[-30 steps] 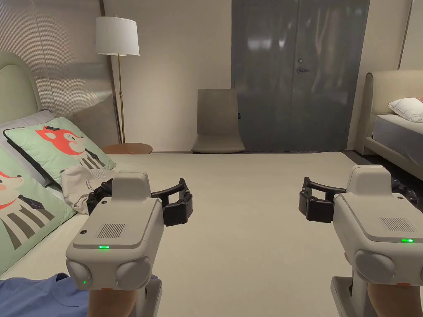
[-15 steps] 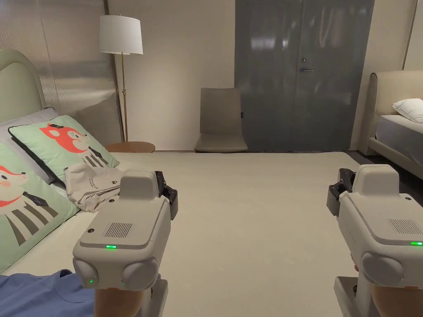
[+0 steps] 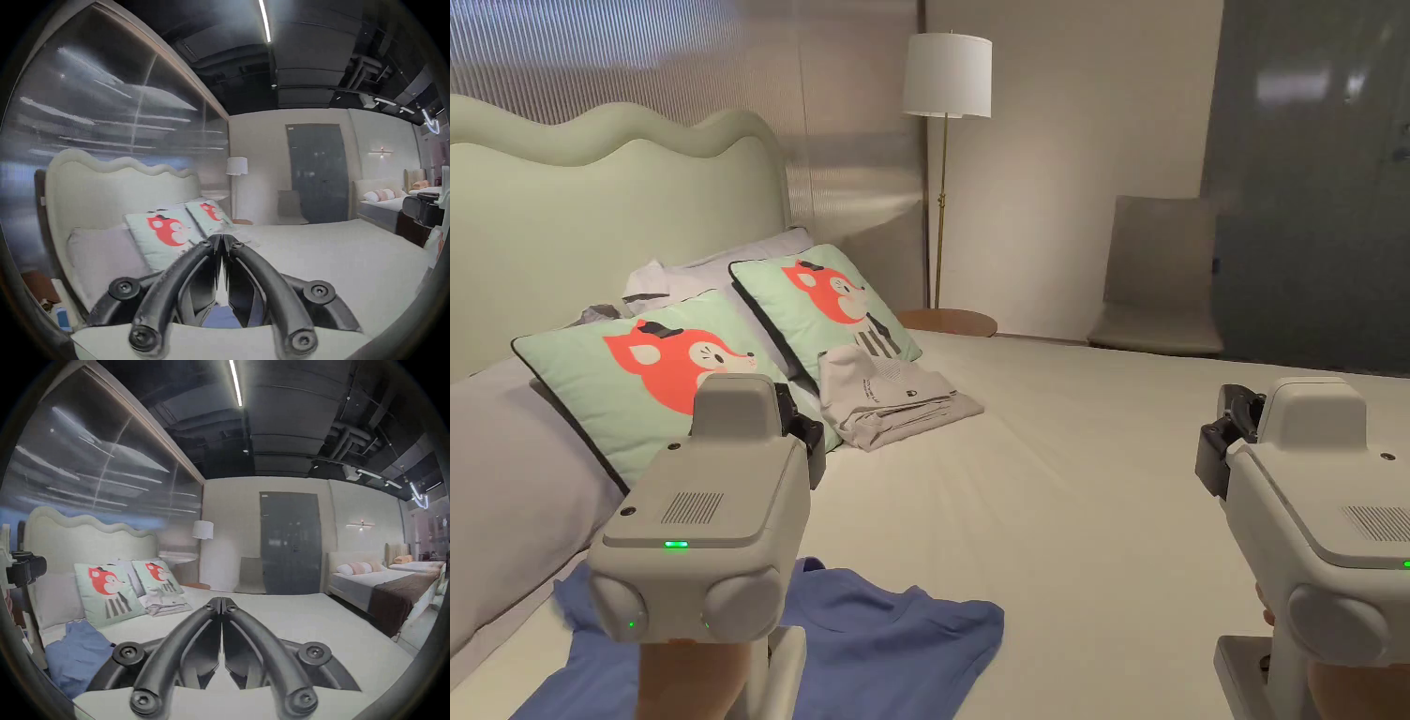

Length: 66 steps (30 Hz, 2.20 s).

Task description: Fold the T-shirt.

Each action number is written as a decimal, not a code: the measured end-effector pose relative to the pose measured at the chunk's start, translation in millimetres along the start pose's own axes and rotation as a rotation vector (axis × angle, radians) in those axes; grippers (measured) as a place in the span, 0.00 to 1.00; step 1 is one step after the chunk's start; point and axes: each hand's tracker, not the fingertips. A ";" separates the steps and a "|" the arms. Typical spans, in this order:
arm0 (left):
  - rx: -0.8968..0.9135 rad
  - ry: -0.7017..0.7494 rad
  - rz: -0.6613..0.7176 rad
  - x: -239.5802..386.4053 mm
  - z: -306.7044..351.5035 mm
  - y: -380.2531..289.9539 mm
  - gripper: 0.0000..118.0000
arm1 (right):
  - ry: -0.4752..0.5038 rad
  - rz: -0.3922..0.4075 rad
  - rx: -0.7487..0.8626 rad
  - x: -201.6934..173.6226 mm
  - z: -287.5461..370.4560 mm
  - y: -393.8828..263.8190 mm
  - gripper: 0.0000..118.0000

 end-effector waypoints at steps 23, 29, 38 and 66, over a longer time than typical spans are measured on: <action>-0.920 0.032 0.047 -21.9 -82.6 -216.8 0.89 | 0.038 0.024 -0.237 -19.6 -60.2 -83.4 0.01; -0.916 0.018 0.099 -19.8 -71.3 -205.9 0.27 | 0.024 0.024 -0.284 -13.5 -70.3 -97.3 0.01; -0.703 -0.006 0.141 -6.2 -64.6 -115.8 0.01 | -0.024 -0.018 -0.246 14.8 -50.4 -79.6 0.01; -0.474 -0.946 0.088 309.5 -25.0 -80.2 0.01 | -0.440 -0.046 -0.094 211.8 120.9 -30.5 0.01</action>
